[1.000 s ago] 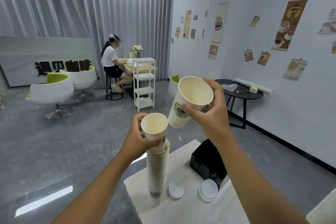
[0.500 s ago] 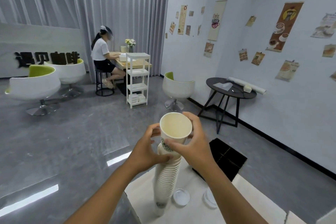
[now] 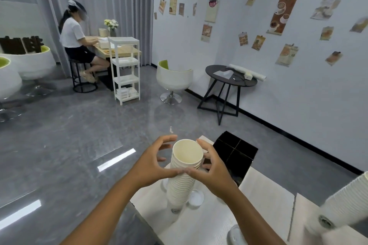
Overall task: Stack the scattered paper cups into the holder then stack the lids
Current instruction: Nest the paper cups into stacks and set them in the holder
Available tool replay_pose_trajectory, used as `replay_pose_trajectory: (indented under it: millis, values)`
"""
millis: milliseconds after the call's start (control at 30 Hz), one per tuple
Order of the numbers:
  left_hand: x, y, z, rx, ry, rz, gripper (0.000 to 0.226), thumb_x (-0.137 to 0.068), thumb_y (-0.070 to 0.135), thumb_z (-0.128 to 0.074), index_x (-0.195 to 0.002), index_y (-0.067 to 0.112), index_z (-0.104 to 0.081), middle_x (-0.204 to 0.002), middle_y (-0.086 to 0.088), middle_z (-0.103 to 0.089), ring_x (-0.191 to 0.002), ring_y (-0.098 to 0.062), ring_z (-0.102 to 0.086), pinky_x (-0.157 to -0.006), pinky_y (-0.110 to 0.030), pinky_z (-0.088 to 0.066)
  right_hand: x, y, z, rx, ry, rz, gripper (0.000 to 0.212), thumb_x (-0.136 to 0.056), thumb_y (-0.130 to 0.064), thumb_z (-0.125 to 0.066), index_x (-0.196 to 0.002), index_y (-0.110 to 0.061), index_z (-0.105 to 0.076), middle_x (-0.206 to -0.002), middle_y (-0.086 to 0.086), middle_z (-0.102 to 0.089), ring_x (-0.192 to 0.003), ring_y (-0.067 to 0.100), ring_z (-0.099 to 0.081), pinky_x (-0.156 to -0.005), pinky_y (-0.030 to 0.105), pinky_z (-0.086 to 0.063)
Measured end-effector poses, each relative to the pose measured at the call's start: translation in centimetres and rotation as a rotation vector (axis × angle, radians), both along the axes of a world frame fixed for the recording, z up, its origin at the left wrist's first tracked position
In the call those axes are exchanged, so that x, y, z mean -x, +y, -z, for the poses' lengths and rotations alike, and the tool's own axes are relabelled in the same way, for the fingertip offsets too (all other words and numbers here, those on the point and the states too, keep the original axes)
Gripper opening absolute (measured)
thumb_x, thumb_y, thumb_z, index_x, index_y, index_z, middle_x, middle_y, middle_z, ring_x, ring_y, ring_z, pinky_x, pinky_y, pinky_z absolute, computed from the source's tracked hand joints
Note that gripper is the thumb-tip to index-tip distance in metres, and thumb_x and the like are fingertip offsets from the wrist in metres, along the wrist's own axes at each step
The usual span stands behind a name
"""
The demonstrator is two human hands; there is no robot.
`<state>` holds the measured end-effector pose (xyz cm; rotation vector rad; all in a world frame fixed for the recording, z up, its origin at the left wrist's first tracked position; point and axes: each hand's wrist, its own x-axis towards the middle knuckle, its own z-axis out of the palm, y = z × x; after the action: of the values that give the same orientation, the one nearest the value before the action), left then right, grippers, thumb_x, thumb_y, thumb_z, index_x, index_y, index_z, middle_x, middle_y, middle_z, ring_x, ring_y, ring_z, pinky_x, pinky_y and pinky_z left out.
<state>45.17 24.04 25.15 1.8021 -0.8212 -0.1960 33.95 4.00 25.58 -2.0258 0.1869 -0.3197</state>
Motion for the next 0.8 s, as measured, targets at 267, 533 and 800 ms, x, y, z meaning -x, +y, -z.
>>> replay_pose_trajectory:
  millis: [267,533,800]
  values:
    - [-1.3,-0.6,0.8,0.044,0.047,0.043,0.063,-0.076,0.031,-0.092,-0.131,0.040,-0.062,-0.138,0.023,-0.061,-0.130,-0.002,-0.057,-0.093,-0.034,-0.058,-0.3,0.3,1.0,0.013,-0.038,0.081,0.074,-0.075,-0.052,-0.082,-0.140,-0.045,-0.048,-0.138,-0.027,-0.053,-0.126,0.002,-0.055,-0.097,0.036,-0.056]
    - [-1.9,-1.0,1.7,0.092,0.094,0.023,0.053,-0.081,0.019,-0.087,-0.125,0.040,-0.066,-0.131,0.019,-0.065,-0.127,-0.003,-0.058,-0.091,-0.035,-0.060,-1.1,0.6,1.9,-0.069,-0.034,0.105,0.064,-0.079,-0.039,-0.084,-0.133,-0.049,-0.052,-0.134,-0.025,-0.057,-0.123,0.004,-0.057,-0.092,0.030,-0.058]
    - [-1.5,-1.4,3.4,0.074,0.151,0.038,0.059,-0.079,0.020,-0.088,-0.127,0.044,-0.062,-0.133,0.020,-0.062,-0.125,-0.002,-0.057,-0.090,-0.030,-0.059,-0.7,0.7,4.0,-0.193,0.001,0.090,0.068,-0.077,-0.038,-0.084,-0.136,-0.044,-0.051,-0.135,-0.025,-0.057,-0.122,-0.001,-0.055,-0.090,0.028,-0.057]
